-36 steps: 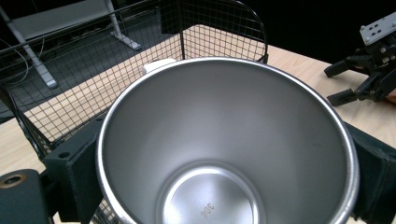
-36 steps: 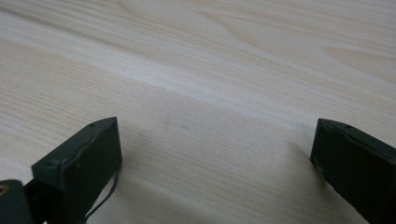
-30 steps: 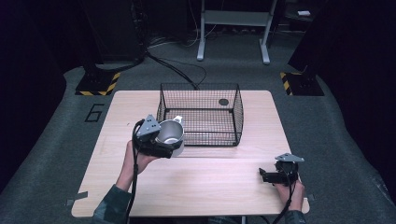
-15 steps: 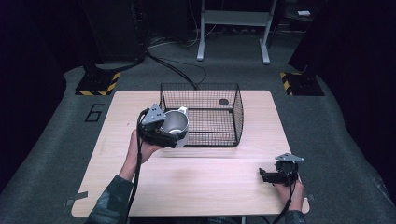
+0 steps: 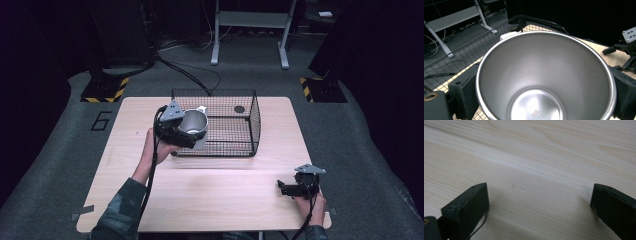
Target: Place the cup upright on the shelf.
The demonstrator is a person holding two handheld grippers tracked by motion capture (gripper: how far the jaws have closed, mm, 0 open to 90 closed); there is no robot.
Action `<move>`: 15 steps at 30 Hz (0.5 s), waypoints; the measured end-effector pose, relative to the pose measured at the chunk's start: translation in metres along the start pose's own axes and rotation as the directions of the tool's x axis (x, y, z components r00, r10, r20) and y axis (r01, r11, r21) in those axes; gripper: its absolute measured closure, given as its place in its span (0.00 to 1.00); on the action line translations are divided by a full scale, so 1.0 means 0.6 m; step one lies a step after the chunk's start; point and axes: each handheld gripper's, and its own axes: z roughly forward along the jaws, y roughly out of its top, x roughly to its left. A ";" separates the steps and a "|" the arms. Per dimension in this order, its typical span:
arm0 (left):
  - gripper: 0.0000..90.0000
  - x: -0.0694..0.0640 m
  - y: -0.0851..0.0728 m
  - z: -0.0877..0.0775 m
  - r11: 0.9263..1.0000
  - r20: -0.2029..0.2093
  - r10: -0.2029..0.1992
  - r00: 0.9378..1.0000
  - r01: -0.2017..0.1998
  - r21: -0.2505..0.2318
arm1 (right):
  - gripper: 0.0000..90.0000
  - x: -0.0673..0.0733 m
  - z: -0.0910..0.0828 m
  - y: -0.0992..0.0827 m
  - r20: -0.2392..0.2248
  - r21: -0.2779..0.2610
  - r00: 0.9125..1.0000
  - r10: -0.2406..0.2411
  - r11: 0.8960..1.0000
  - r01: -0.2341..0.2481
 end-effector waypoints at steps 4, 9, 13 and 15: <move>0.07 0.003 0.004 0.007 1.000 0.008 -0.001 1.000 0.001 0.007 | 0.02 0.000 0.000 0.000 0.000 0.000 1.000 0.000 1.000 0.000; 0.07 0.009 0.012 0.019 1.000 0.009 0.000 1.000 0.000 0.010 | 0.02 0.000 0.000 0.000 0.000 0.000 1.000 0.000 1.000 0.000; 0.07 0.012 0.016 0.028 1.000 0.008 -0.007 1.000 0.007 0.009 | 0.02 0.000 0.000 0.000 0.000 0.000 1.000 0.003 1.000 -0.003; 0.07 0.015 0.018 0.033 1.000 0.011 -0.001 1.000 0.001 0.015 | 0.02 0.000 0.000 0.000 0.000 0.000 1.000 -0.001 1.000 0.001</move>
